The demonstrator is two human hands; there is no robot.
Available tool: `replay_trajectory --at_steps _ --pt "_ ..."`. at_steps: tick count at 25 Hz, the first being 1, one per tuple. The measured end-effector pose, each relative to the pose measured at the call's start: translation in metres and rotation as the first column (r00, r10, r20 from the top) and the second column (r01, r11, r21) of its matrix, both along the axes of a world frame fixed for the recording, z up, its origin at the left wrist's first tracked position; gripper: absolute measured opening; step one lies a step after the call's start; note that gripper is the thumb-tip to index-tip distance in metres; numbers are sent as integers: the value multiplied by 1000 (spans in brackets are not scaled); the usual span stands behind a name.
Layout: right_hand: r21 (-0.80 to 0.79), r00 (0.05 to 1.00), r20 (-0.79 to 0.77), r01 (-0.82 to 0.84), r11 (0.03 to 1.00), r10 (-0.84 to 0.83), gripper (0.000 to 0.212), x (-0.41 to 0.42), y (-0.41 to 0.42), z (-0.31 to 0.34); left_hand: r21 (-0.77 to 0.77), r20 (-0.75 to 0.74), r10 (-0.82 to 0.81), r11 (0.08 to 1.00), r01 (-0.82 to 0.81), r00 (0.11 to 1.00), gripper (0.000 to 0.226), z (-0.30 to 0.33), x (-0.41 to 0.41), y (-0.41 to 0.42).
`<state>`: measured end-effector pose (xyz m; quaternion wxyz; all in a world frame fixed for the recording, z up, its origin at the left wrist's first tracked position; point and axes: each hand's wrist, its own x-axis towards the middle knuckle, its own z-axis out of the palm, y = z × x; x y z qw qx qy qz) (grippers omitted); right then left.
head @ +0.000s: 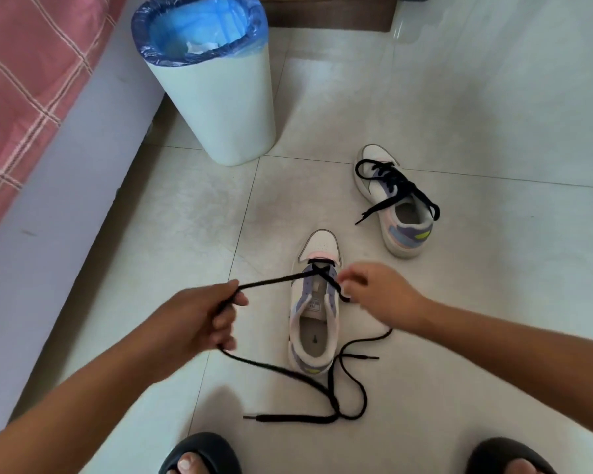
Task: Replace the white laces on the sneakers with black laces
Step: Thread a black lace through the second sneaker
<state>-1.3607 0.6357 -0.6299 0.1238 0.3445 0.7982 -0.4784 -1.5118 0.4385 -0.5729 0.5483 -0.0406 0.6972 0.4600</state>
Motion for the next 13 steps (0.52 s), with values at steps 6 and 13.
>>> replay_trajectory --at_steps 6,13 --pt "267 874 90 -483 834 477 26 -56 32 -36 -213 -390 -250 961 178 886 30 -24 -59 -34" --pt "212 843 206 -534 818 497 26 -73 29 -41 -175 -320 -243 965 195 916 27 -34 -89 -50"
